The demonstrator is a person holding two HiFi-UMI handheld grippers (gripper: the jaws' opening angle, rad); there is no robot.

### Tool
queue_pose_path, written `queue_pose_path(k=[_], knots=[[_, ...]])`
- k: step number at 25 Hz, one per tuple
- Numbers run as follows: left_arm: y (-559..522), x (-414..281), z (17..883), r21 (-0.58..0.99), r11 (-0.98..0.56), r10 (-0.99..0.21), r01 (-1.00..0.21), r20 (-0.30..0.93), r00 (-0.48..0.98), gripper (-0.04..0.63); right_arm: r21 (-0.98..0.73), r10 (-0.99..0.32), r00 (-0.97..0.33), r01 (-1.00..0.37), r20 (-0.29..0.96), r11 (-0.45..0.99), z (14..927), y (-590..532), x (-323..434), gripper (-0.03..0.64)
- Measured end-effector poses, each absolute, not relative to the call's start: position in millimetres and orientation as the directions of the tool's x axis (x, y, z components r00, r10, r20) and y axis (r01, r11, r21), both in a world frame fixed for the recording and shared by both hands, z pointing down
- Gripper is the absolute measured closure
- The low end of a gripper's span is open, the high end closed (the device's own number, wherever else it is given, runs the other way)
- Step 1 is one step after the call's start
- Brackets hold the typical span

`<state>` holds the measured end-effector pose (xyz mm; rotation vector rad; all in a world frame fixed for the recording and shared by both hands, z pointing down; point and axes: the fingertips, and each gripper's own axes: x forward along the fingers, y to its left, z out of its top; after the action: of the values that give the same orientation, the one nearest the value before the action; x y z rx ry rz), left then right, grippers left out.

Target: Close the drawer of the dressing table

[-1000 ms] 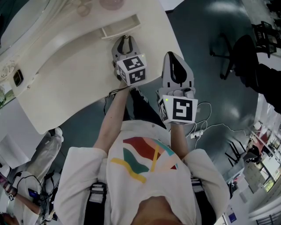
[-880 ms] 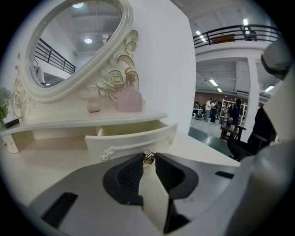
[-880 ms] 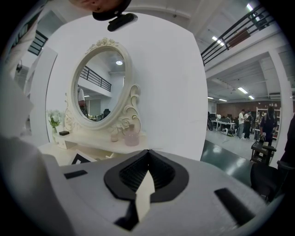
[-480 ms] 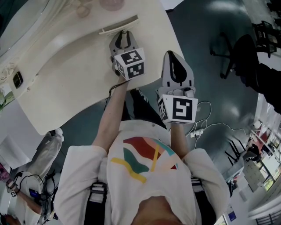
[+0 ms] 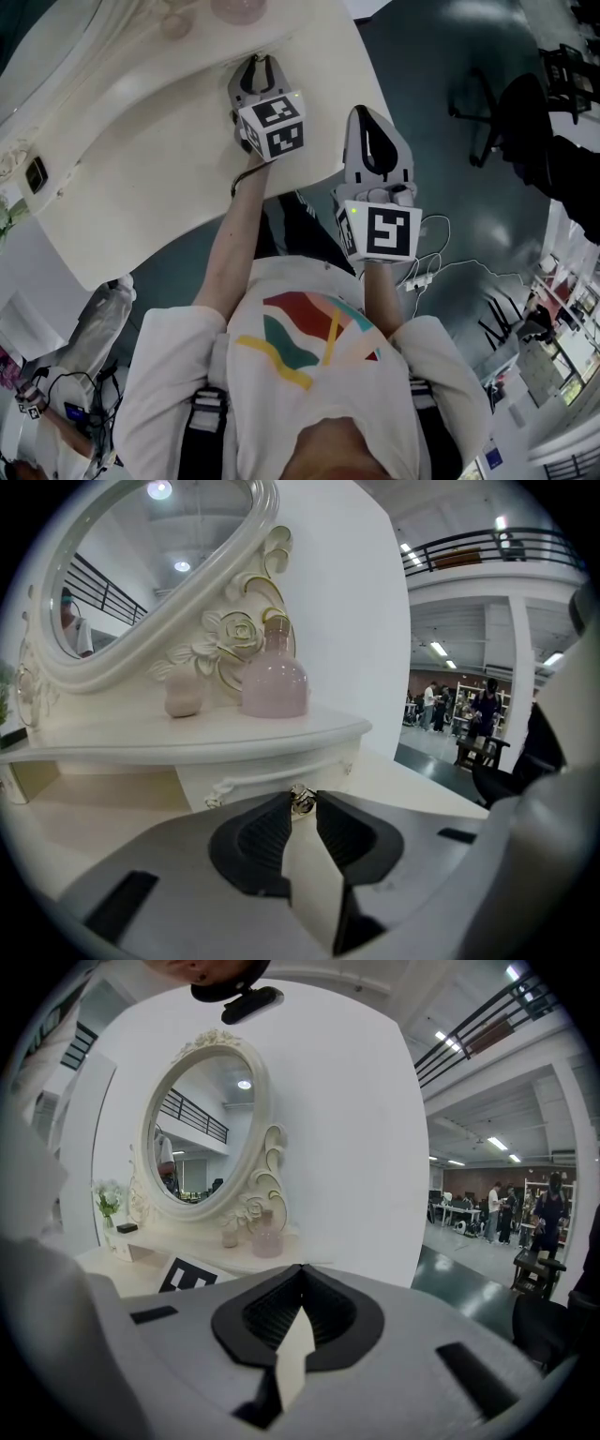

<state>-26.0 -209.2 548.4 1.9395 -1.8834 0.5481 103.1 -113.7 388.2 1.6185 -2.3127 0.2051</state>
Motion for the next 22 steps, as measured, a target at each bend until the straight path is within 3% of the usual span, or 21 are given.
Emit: queue_pose_path(k=[17, 22], knots=[[-219.4, -29.5, 548.8, -0.006, -0.026, -0.862, -1.000, 0.507, 0.019, 0.515, 0.067, -0.885, -0.329, -0.927, 0.329, 0.370, 388.8, -125.7, 94.7, 0.617], [-216.1, -27.5, 549.0, 0.030, -0.036, -0.856, -0.999, 0.516, 0.046, 0.465, 0.068, -0.887, -0.328, -0.928, 0.326, 0.368, 386.4, -122.4, 95.2, 0.617]])
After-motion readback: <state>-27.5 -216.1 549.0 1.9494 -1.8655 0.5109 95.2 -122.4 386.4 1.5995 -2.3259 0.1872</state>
